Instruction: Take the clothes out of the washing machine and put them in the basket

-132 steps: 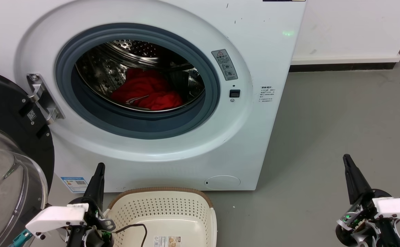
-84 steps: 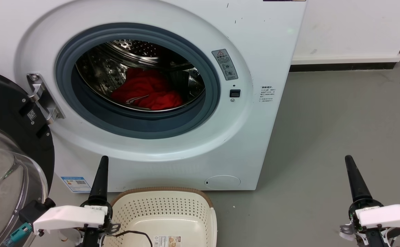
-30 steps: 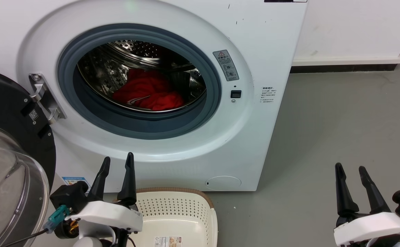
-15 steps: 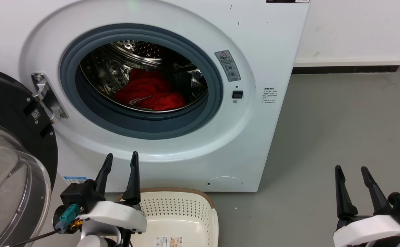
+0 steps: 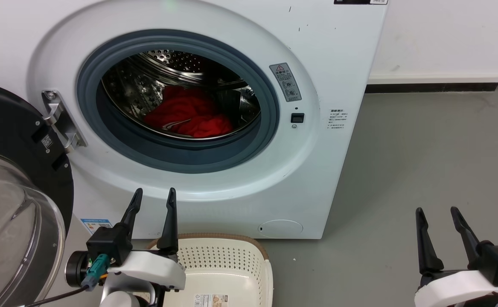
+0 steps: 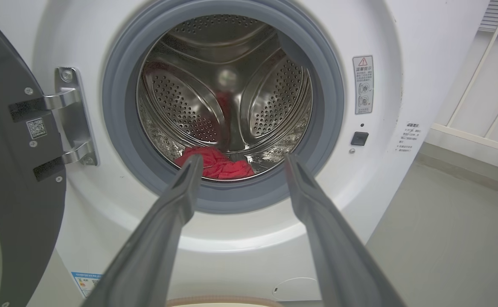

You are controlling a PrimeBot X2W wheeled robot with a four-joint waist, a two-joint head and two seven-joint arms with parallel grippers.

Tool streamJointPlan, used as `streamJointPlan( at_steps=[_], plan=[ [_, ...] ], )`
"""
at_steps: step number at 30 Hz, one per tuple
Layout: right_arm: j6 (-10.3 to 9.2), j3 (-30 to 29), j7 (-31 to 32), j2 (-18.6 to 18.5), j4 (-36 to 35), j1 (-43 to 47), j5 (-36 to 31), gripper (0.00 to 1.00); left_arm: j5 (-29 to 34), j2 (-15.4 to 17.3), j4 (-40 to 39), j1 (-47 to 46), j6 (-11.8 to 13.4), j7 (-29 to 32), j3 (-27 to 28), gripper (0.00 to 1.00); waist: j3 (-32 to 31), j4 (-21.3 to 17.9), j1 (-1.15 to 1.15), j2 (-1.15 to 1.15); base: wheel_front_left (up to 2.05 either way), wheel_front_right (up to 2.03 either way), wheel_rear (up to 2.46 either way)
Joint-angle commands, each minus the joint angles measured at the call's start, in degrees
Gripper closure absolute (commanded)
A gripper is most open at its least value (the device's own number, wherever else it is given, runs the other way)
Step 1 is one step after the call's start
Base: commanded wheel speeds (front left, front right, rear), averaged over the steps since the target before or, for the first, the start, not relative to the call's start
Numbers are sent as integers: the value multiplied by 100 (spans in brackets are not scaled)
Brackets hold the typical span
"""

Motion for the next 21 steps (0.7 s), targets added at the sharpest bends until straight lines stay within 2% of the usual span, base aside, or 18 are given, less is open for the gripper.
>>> streamJointPlan(
  at_steps=[1,15,21],
  plan=[
    [-2,-7,-28,-22,-53,30,-131,0,131,15,-1,-71,48,-59,-16,0,-4,0,0,0,0,0,0],
    [-2,4,-127,-21,-106,89,-712,0,586,16,108,-57,154,-197,5,0,7,-7,0,0,0,0,0],
    [-2,21,-141,-20,-65,58,-618,0,504,16,168,-68,174,-189,14,0,20,1,0,0,0,0,0]
  ],
)
